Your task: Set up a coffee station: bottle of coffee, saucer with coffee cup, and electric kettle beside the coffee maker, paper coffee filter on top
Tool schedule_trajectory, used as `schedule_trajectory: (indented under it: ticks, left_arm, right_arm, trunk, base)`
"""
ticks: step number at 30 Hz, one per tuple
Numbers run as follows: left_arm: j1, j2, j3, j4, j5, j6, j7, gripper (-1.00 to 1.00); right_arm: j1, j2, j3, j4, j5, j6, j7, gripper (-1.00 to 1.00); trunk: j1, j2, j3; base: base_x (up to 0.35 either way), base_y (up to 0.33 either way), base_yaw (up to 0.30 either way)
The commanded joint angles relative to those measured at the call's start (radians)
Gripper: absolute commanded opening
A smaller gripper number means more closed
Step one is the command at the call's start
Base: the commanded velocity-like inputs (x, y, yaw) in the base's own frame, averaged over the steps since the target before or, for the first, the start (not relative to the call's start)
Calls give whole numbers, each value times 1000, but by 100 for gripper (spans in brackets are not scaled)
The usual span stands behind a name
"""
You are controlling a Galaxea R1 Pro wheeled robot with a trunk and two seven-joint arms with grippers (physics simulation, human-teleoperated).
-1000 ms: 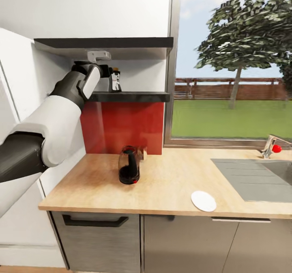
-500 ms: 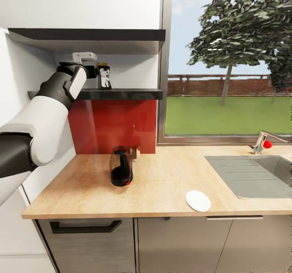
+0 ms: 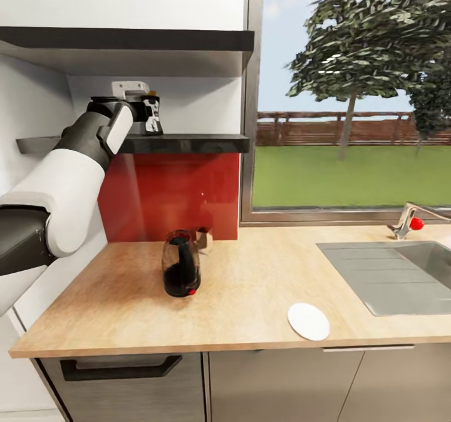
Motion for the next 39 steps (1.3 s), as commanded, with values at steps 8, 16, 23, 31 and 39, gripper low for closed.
schedule_trajectory:
  ticks: [8, 16, 23, 31, 39]
  left_arm:
    - [0, 0, -33, -4, -33, 6, 9, 100]
    - [0, -1, -35, -3, -48, 7, 10, 100]
    - [0, 0, -35, -2, -48, 9, 9, 100]
    - [0, -1, -33, -2, -48, 9, 10, 100]
    - [0, 0, -33, -2, -48, 9, 10, 100]
  right_arm:
    - [0, 1, 11, 0, -1, -5, 2, 100]
    - [0, 1, 12, 0, 27, -5, 1, 100]
    - [1, 0, 12, 0, 28, -4, 0, 100]
    - [6, 0, 12, 0, 28, -4, 0, 100]
    - [8, 0, 12, 0, 28, -4, 0, 100]
  trunk:
    - [1, -1, -1]
    - [1, -1, -1]
    - [1, -1, -1]
    - [1, -1, -1]
    - [1, -1, -1]
  base:
    - [30, 0, 0]
    - [92, 0, 0]
    - [141, 0, 0]
    - [195, 0, 0]
    - [24, 0, 0]
